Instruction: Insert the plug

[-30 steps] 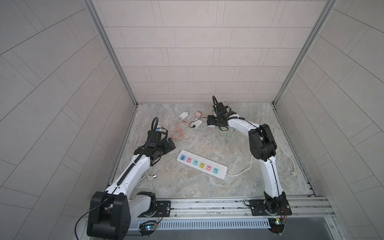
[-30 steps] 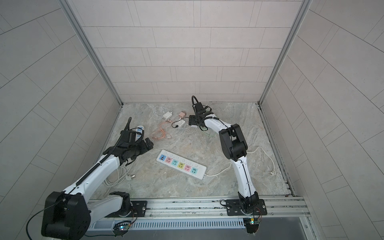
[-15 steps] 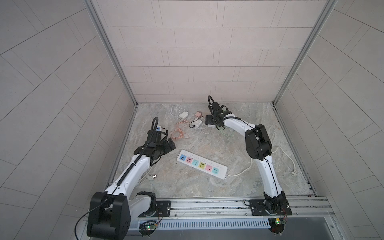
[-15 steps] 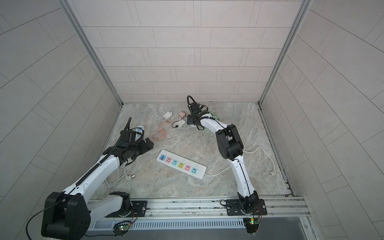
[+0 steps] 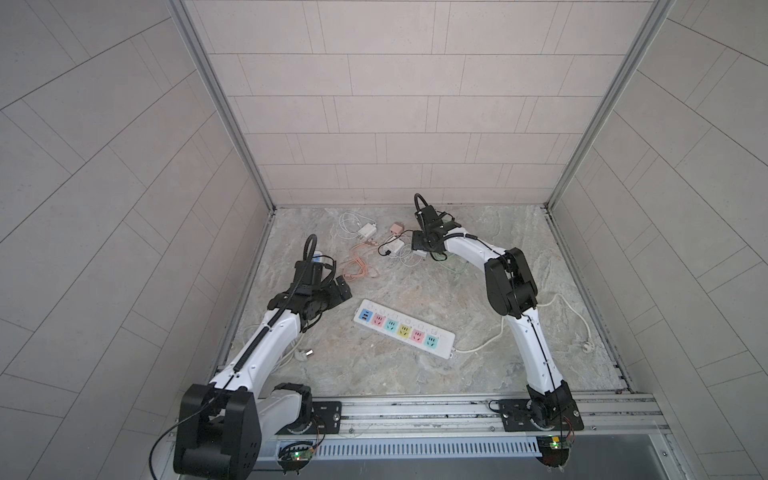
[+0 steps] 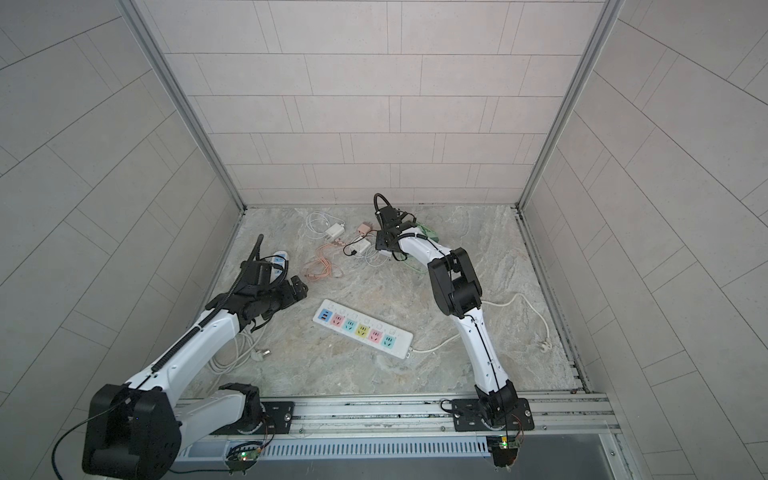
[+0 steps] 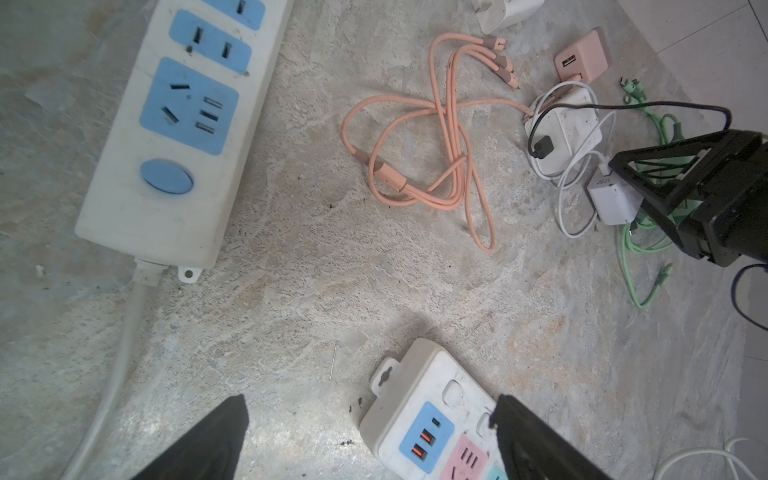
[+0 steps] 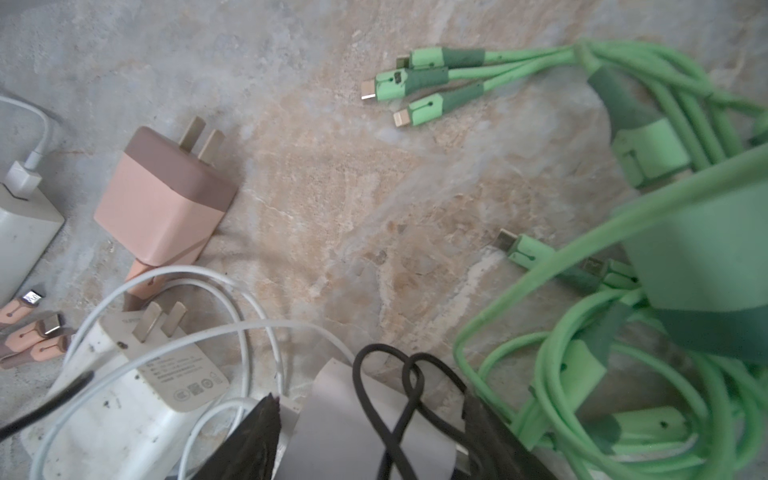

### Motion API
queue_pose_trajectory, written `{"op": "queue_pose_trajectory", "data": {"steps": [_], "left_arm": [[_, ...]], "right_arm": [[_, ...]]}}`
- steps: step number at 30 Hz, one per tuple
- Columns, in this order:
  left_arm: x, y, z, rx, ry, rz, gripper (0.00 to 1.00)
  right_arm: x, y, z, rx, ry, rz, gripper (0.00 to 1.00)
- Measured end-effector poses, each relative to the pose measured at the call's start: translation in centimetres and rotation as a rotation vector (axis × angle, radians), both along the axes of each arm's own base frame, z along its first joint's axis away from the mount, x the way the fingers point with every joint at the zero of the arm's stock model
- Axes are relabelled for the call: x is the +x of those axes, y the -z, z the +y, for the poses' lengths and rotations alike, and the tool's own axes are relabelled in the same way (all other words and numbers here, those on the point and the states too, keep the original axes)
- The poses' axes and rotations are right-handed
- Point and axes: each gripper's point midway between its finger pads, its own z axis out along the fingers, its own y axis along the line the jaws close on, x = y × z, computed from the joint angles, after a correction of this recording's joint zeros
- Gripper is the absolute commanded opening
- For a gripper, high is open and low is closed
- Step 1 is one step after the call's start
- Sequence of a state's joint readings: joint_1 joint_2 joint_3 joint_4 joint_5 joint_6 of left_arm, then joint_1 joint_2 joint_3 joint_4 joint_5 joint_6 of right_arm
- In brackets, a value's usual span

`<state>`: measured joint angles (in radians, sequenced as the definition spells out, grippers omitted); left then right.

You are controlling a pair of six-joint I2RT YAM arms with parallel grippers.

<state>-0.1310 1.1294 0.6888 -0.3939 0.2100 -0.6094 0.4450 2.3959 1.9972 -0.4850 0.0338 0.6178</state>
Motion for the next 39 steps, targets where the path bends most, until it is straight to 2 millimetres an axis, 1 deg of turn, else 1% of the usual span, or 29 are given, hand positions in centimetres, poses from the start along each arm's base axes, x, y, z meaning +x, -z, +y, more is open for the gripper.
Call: {"op": "queue_pose_trajectory", "data": {"steps": [4, 8, 10, 14, 20, 23, 26, 27, 32, 35, 39], "left_arm": [[0.0, 0.0, 0.0, 0.000, 0.000, 0.000, 0.98], [0.0, -0.2, 0.0, -0.001, 0.000, -0.006, 0.98], [0.0, -0.4, -0.1, -0.004, 0.002, -0.013, 0.98], [-0.1, -1.0, -0.2, -0.013, 0.005, -0.032, 0.98], [-0.3, -1.6, -0.3, -0.024, 0.009, -0.055, 0.98], [-0.5, -1.7, -0.4, -0.032, 0.015, -0.059, 0.97], [-0.6, -1.7, -0.7, -0.041, 0.026, -0.060, 0.96], [-0.7, -1.7, -0.8, -0.043, 0.030, -0.058, 0.96], [-1.0, -1.7, -1.9, -0.065, 0.064, -0.054, 0.95], [-1.2, -1.7, -2.9, -0.074, 0.094, -0.052, 0.94], [-1.6, -1.5, -4.6, -0.084, 0.149, -0.042, 0.92]], "right_arm": [[-0.2, 0.1, 0.0, 0.007, 0.007, 0.015, 0.57], [-0.9, 0.2, -0.1, 0.013, 0.003, 0.037, 0.55], [-2.0, 0.2, -0.4, 0.018, 0.002, 0.060, 0.55], [-4.8, 0.5, -0.9, 0.040, -0.004, 0.118, 0.54], [-7.8, 0.7, -1.1, 0.101, -0.015, 0.149, 0.55], [-9.8, 0.9, -1.6, 0.121, -0.014, 0.169, 0.59], [-12.1, 1.8, -2.2, 0.136, -0.006, 0.207, 0.62], [-12.5, 1.7, -2.3, 0.141, -0.003, 0.209, 0.63], [-15.2, 1.6, -2.9, 0.180, 0.005, 0.233, 0.75], [-16.6, 1.4, -3.2, 0.201, 0.009, 0.251, 0.80], [-17.6, 1.1, -3.6, 0.222, 0.017, 0.267, 0.86]]}}
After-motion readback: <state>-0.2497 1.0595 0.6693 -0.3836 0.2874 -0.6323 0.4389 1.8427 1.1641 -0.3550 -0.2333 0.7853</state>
